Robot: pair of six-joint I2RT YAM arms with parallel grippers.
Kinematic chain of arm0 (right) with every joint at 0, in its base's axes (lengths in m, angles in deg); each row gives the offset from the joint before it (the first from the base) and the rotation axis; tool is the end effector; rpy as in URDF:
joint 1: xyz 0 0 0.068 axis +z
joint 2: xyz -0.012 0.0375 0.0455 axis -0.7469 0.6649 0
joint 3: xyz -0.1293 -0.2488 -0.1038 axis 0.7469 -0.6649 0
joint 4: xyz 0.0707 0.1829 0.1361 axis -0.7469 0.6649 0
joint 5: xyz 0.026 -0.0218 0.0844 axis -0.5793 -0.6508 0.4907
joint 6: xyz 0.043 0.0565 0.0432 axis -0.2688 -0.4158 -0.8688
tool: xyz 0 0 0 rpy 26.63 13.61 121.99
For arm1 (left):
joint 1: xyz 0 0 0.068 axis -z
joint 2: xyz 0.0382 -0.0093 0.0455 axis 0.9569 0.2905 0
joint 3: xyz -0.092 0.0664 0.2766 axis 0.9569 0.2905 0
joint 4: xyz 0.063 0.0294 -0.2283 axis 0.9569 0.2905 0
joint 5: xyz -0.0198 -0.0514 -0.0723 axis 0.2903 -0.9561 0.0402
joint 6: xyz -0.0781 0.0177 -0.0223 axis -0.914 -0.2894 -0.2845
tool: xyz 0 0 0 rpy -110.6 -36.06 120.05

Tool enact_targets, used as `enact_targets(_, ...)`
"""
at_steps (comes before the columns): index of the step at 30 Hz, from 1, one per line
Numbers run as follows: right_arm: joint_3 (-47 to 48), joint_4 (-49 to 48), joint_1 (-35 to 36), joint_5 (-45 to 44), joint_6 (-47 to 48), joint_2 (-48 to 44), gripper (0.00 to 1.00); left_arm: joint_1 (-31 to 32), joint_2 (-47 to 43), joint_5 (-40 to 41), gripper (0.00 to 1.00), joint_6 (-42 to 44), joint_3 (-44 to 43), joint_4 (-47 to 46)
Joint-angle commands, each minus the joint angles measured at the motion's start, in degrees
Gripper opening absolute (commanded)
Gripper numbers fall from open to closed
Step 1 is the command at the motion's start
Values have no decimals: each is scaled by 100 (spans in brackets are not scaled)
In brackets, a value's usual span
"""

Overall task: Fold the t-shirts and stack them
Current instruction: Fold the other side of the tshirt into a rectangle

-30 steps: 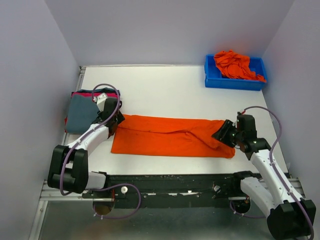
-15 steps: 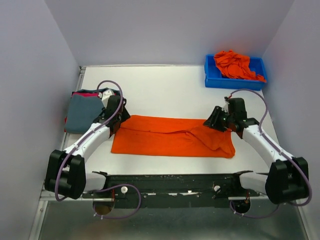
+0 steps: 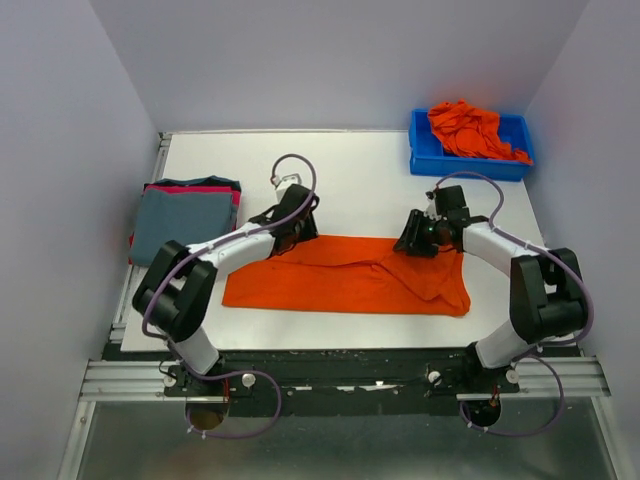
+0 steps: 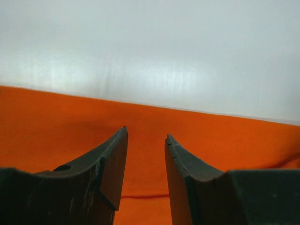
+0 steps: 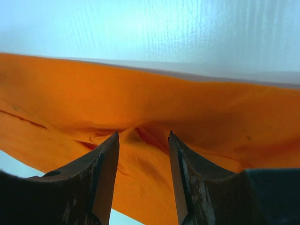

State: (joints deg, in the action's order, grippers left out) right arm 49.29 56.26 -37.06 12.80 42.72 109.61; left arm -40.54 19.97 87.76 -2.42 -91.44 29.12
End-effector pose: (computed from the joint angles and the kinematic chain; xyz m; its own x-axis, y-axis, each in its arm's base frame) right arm 0.2930 0.0800 0.1934 -0.8828 0.2600 -0.3912 0.0519 0.8818 0.4688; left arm 0.2999 -0.1702 0.2197 -0.6951 -0.3358 -0.6356 -0.1307 0.9285 -0.3476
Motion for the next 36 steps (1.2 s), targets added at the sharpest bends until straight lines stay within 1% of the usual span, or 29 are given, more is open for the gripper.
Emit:
enact_targets(1, 83, -352, 51, 736, 108, 349, 55, 407, 653, -410, 49, -54, -732, -183)
enact_targets(5, -110, -563, 95, 1264, 73, 393, 55, 592, 1162, -788, 48, -72, -1102, -306)
enact_targets(10, -602, -669, 270, 1932, -32, -28, 52, 653, 1699, -1333, 46, -37, -1489, -333)
enact_targets(14, -1156, -897, 551, 2433, -418, -388, 49, 741, 1963, -1658, 46, -63, -1577, -517)
enact_targets(17, -1499, -1169, 885, 2583, -849, -730, 48, 873, 2104, -1791, 45, -28, -1717, -570)
enact_targets(19, -1613, -1179, 965, 2653, -1017, -1038, 50, 969, 2139, -1800, 45, 33, -1806, -570)
enact_targets(20, -1614, -1066, 965, 2636, -1017, -1222, 54, 1013, 2139, -1791, 45, 68, -1841, -570)
enact_targets(21, -1562, -864, 965, 2540, -939, -1389, 56, 1049, 2131, -1791, 45, 103, -1859, -561)
enact_targets(23, -1255, -285, 965, 2094, -667, -1768, 57, 1101, 2095, -1782, 45, 174, -1876, -596)
enact_targets(25, -921, 400, 956, 1234, -447, -1962, 57, 1137, 2043, -1765, 45, 209, -1859, -648)
enact_targets(27, -622, 832, 956, 76, -253, -1997, 54, 1163, 2025, -1817, 45, 218, -1859, -728)
enact_targets(30, -515, 1036, 956, -991, -77, -2024, 47, 1216, 2104, -2027, 45, 200, -1946, -851)
enact_targets(32, -576, 1036, 956, -1423, -24, -2015, 43, 1268, 2209, -2107, 45, 209, -2069, -860)
enact_targets(34, -690, 993, 956, -1670, -50, -1945, 41, 1347, 2350, -2212, 45, 218, -2245, -860)
enact_targets(36, -770, 931, 956, -1688, -112, -1831, 40, 1426, 2490, -2283, 45, 200, -2420, -851)
